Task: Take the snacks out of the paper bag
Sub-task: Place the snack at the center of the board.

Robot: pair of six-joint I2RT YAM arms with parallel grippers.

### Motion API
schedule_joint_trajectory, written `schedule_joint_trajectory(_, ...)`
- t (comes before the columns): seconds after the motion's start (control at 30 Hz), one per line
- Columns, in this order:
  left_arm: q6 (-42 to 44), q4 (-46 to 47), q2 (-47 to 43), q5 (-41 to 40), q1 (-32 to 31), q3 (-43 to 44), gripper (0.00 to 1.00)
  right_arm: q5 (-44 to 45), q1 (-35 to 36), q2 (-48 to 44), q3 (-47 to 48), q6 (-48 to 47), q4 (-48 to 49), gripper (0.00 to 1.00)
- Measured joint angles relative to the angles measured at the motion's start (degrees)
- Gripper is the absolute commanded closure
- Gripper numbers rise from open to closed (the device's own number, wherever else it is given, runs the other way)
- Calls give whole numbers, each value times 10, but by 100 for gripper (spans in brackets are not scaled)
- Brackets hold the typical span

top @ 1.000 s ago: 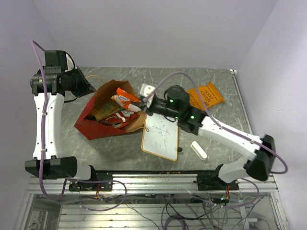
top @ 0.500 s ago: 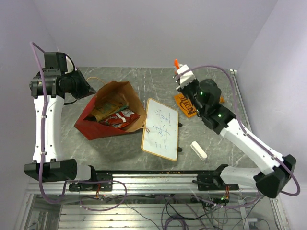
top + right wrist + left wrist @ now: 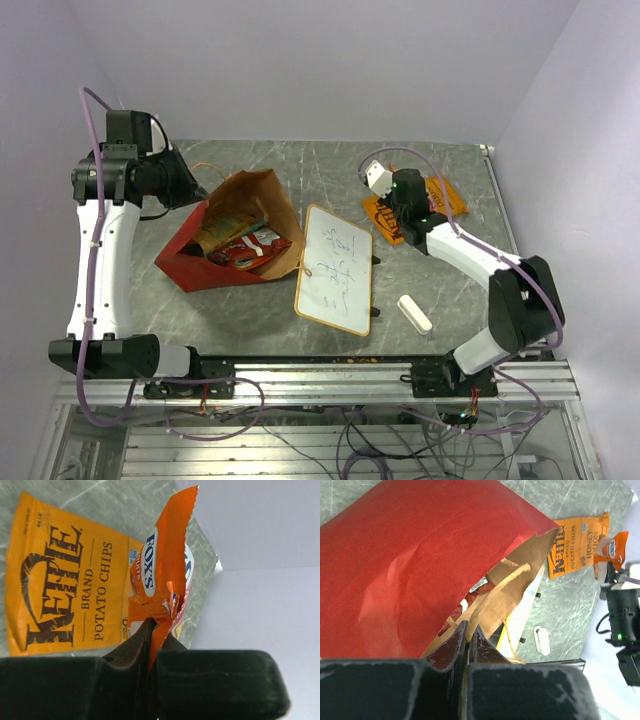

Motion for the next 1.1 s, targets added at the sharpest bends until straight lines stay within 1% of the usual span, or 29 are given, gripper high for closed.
schedule_joint_trajectory(0.07,2,-1,0,-4,-10,0,93,0,-6,24,-1,-20,23,100)
schedule_joint_trajectory(0.17,5,-4,0,-11,-22,0,93,-7,-12,49,-22,-63,83,100)
schedule_joint_trajectory(0.37,13,-12,1,-29,-30,24,93,-26,-18,103,-40,-125,159,100)
schedule_joint_trajectory(0.4,14,-12,1,-32,-30,28,93,-26,-19,113,-40,-130,168,97)
schedule_joint_trajectory(0.43,14,-12,1,-34,-30,31,93,-28,-19,124,-40,-133,176,90)
schedule_joint_trajectory(0.47,15,-13,1,-36,-30,33,93,-30,-19,132,-40,-133,180,86)
schedule_joint_trajectory(0.53,16,-13,2,-38,-31,37,93,-32,-19,146,-38,-126,178,68)
schedule_joint_trajectory(0.6,16,-14,4,-38,-32,37,93,-33,-19,153,-31,-105,166,53)
schedule_joint_trajectory(0.63,16,-14,5,-39,-32,37,93,-35,-18,153,-25,-88,152,48)
schedule_joint_trajectory(0.7,16,-14,7,-40,-32,37,93,-48,-16,150,-12,-47,123,40)
schedule_joint_trajectory(0.8,16,-15,9,-42,-32,37,93,-96,-14,123,-5,36,74,34)
schedule_joint_trajectory(0.87,16,-14,10,-42,-32,38,93,-136,-14,78,-18,98,45,30)
schedule_joint_trajectory(1.0,16,-14,10,-42,-32,38,93,-204,-13,-25,-37,195,20,29)
schedule_joint_trajectory(1.1,16,-4,7,-39,-32,33,93,-262,-13,-65,-28,240,17,29)
